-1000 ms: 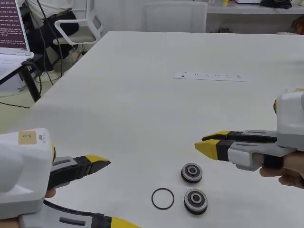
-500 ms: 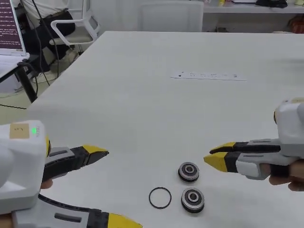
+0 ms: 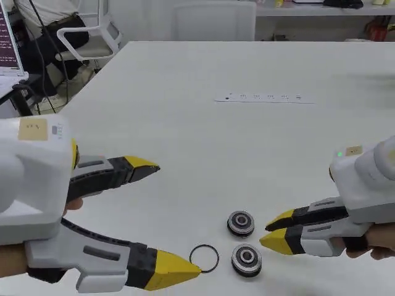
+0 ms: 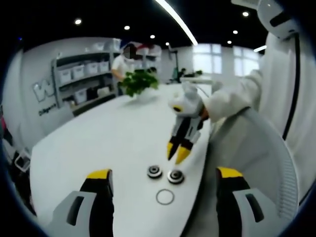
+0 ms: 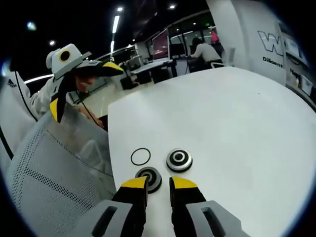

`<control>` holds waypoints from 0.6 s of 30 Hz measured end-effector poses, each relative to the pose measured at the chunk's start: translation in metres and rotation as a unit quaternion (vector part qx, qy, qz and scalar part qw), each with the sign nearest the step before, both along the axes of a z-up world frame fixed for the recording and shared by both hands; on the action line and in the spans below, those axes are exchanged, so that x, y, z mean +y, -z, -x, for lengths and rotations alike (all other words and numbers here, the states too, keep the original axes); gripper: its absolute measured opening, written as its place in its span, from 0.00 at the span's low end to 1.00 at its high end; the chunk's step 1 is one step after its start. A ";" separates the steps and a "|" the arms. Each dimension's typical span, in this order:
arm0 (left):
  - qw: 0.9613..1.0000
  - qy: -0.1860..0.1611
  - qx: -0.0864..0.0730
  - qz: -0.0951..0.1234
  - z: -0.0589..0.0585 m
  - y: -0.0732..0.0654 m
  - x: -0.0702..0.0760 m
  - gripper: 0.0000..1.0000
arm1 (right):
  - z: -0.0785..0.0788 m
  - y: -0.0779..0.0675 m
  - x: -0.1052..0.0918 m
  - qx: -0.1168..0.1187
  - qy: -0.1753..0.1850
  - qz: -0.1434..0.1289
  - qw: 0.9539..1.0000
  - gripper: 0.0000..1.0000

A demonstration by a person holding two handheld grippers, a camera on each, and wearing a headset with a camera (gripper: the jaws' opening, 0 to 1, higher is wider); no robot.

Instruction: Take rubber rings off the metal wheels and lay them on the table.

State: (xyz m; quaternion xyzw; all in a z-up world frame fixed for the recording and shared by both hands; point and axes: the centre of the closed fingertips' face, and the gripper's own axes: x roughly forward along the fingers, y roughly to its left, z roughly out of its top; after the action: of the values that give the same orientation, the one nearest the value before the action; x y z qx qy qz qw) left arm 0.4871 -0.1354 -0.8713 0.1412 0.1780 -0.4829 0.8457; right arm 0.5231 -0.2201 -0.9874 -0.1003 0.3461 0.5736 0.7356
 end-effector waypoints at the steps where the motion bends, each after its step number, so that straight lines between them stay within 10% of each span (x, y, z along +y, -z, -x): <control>1: 1.000 0.003 -0.003 0.001 -0.001 -0.002 -0.002 0.87 | 0.001 0.001 0.000 0.001 -0.003 0.002 1.000 0.14; 18: 0.995 0.087 -0.036 -0.014 -0.026 -0.010 -0.055 0.78 | 0.015 0.018 -0.002 0.018 -0.037 0.034 0.999 0.16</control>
State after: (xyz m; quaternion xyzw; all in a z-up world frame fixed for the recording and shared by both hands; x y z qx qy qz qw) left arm 0.5134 -0.1899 -0.8609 0.1851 0.1407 -0.5463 0.8047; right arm 0.5085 -0.2224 -1.0057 -0.1273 0.3744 0.5906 0.7034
